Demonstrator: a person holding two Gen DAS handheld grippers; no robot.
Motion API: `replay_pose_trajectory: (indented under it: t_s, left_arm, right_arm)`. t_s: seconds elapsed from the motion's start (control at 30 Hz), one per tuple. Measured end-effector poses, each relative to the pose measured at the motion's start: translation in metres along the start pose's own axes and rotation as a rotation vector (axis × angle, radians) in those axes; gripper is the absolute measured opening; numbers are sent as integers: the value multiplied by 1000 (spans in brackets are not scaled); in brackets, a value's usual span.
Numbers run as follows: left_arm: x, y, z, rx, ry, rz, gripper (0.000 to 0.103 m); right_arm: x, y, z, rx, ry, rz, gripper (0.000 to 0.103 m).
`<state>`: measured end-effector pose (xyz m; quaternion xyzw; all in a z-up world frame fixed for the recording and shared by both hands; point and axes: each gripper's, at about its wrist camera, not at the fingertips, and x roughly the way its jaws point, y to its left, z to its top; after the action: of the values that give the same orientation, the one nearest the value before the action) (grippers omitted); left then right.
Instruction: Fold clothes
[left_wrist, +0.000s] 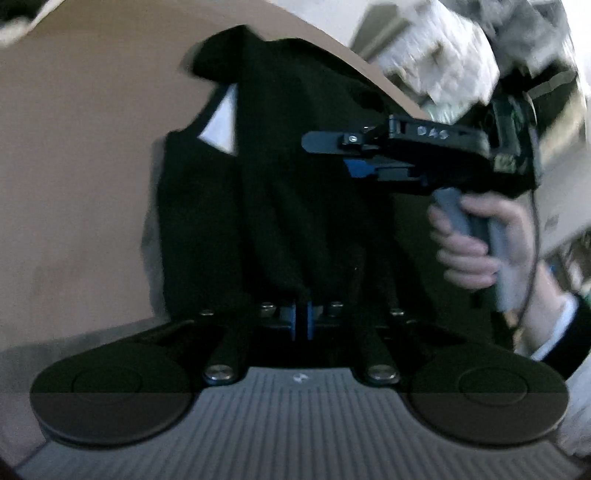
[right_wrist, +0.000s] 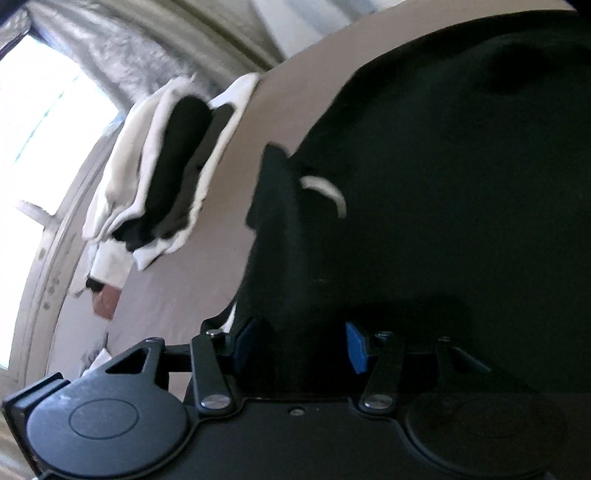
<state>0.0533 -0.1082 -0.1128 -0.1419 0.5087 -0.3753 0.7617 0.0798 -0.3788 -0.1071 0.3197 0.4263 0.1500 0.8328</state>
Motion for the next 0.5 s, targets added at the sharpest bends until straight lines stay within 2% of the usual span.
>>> replay_pose_trajectory:
  t_s: [0.07,0.1,0.13,0.2,0.27,0.5]
  left_arm:
    - [-5,6,-4,-51,-5,-10,4]
    - [-9,8,-6,-65,-6,-12,4]
    - [-12,7,-7,-62,-8,-5,4]
    - [-10,5,-7,-48,-14,13,4]
    - [-12,6,-7,-63,-17,0,4]
    - [-9,15,-5,-112,-10,-15,4]
  right_arm:
    - [10,5,7,-22,-15,14,43]
    - [15,7,11,-21,-24,31,29]
    - [18,9,17,-6,-40,65,9]
    - [18,13,27,11,-101,134,7]
    - [6,27,30,-39,-190,110,6]
    - [-22,53,1,-218,-280,-272,4]
